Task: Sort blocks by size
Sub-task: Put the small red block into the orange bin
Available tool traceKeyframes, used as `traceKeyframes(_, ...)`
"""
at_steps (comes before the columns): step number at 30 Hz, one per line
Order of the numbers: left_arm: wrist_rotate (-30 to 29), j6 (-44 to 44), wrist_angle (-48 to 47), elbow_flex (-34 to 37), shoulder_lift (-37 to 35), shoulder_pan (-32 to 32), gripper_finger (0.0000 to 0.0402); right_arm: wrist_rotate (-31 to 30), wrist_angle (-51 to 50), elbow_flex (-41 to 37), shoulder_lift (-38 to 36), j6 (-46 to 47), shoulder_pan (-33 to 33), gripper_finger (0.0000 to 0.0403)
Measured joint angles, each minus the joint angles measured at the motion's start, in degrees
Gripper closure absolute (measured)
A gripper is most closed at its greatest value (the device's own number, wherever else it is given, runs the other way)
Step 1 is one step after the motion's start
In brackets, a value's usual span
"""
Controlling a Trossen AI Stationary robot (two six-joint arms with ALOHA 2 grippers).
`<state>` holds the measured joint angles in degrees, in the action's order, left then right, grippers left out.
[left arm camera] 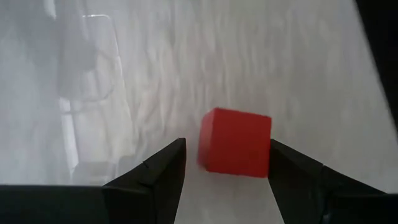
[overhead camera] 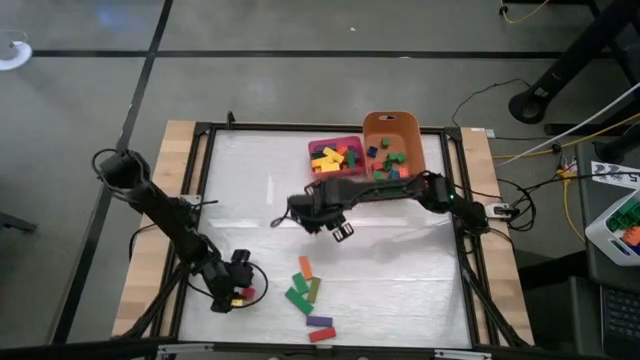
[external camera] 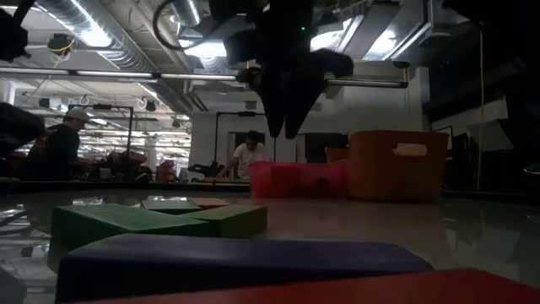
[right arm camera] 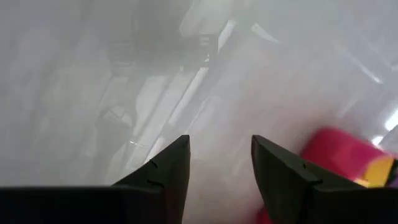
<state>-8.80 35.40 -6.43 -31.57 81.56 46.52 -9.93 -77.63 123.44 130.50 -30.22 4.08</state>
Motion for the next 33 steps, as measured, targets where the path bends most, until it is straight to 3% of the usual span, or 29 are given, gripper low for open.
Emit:
traceKeyframes(7,-2.74,0.24,0.54,-0.11,2.51,0.07,0.0206,0.0,-0.45,0.0,0.0,0.02,4.59,0.0233)
traceKeyframes(15,-6.44,-2.74,5.34,-0.04,2.66,-0.11,0.0287,-0.02,-1.43,0.0,0.0,1.67,9.48,0.0233)
traceKeyframes(20,-12.22,-3.32,6.72,-0.02,2.66,-1.2,0.0287,-0.04,-3.52,0.0,0.0,4.57,12.4,0.0233)
traceKeyframes(26,-16.78,-7.81,11.57,-0.02,2.66,-7.76,0.0287,-2.9,-9.69,0.0,0.0,9.22,15.7,0.0233)
traceKeyframes(33,-18.56,-21.07,26.68,0.0,2.64,-22.03,0.0287,-10.25,-12.41,-0.54,-0.75,11.93,19.61,0.0233)
